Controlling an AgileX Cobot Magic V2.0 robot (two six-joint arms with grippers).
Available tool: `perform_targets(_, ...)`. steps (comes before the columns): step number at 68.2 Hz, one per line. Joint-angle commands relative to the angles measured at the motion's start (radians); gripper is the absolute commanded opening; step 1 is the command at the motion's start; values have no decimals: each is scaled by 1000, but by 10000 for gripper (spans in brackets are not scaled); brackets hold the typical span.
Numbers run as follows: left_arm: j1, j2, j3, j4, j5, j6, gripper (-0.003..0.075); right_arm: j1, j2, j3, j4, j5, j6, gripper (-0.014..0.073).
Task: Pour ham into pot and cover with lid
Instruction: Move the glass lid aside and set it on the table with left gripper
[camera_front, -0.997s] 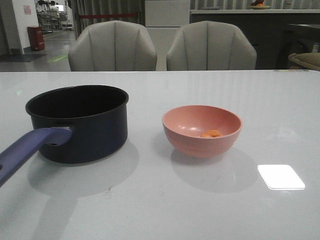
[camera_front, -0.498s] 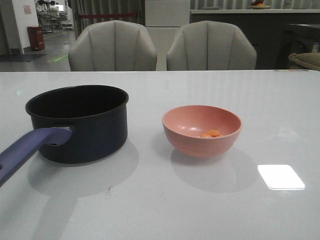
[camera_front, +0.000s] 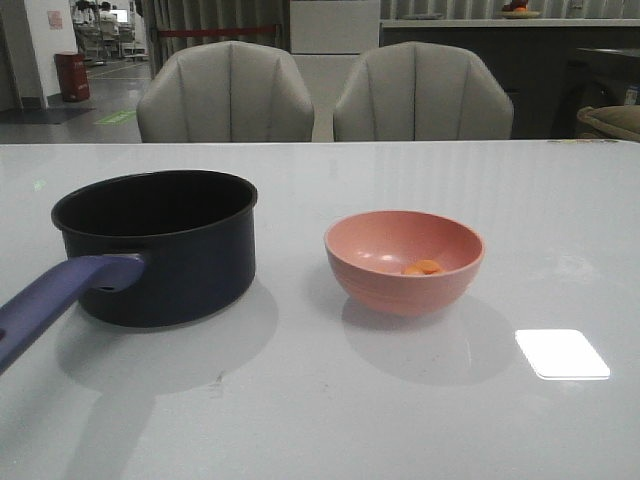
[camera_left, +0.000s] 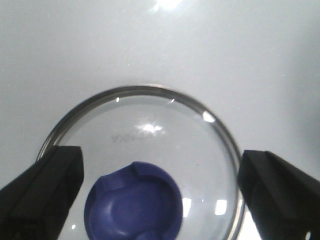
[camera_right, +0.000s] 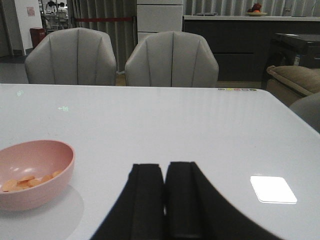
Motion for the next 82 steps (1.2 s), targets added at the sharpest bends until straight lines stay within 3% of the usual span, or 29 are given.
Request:
perform_targets(1, -61, -145, -34, 6, -41, 0, 658, -6, -19, -5, -16, -86, -7, 144)
perform_targets(16, -195, -393, -9, 9, -31, 0, 658, -6, -19, -5, -16, -86, -7, 144)
perform_targets(29, -278, -663, 103, 9, -78, 0, 658, -6, -19, -5, -16, -86, -7, 144)
perform_targets(58, -317, -1305, 453, -24, -104, 0, 658, -6, -19, -5, -16, -86, -7, 144)
perform_targets(82, -417, -1504, 599, -5, -127, 0, 658, -6, -19, -5, -16, -86, -7, 144)
